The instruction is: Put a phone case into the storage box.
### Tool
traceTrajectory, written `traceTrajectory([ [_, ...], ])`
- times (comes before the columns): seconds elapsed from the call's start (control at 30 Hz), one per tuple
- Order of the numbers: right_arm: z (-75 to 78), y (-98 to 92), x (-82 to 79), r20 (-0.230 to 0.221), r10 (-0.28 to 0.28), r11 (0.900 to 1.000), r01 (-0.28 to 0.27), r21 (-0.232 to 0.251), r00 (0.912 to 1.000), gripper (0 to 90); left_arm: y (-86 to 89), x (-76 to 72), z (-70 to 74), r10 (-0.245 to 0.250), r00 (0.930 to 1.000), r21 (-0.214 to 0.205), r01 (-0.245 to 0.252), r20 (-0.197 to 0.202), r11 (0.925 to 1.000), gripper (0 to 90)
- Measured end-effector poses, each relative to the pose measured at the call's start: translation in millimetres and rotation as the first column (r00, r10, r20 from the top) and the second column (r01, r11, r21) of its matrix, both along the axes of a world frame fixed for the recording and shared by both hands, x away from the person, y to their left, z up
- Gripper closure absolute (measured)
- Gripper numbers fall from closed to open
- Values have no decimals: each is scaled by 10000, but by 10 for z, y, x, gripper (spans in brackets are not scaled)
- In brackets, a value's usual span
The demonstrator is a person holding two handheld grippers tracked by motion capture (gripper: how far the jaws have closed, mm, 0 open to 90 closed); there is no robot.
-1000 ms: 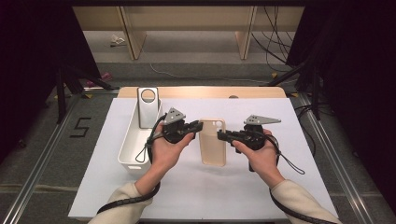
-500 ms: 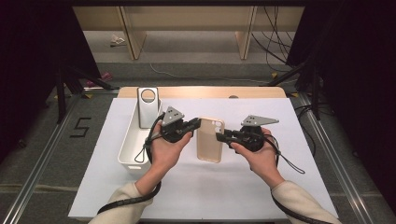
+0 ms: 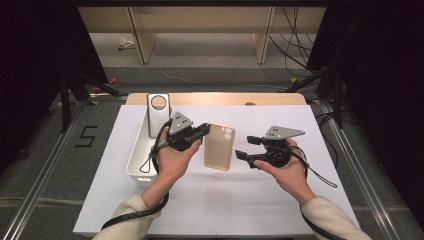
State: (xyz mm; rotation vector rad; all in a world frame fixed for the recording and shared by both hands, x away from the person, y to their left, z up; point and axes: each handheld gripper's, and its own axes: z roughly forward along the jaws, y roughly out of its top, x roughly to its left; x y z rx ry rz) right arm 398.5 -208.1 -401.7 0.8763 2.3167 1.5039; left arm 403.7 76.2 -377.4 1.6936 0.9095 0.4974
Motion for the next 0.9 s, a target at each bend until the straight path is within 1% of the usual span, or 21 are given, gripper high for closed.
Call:
traceTrajectory([
  [0.2, 5, -91, -6, 60, -159, 9998, 158, 89, 9999, 224, 8, -2, -1, -25, 10000, 61, 24, 44, 10000, 846],
  [0.43, -20, -160, -27, 78, -212, 9998, 213, -31, 9997, 206, 45, -3, 19, 33, 9999, 37, -34, 131, 10000, 846],
  [0.6, -32, -220, -74, 151, -256, 9995, 258, -171, 9996, 195, 71, -5, 30, 183, 9997, 15, -183, 182, 9998, 846],
  [0.73, -47, -262, -126, 202, -179, 9993, 186, -322, 9996, 188, 98, 4, 35, 264, 9994, 58, -265, 214, 9996, 846],
  [0.9, -52, -336, -172, 210, -252, 9993, 257, -259, 9995, 184, 142, 17, 42, 360, 9990, 79, -362, 254, 9993, 846],
])
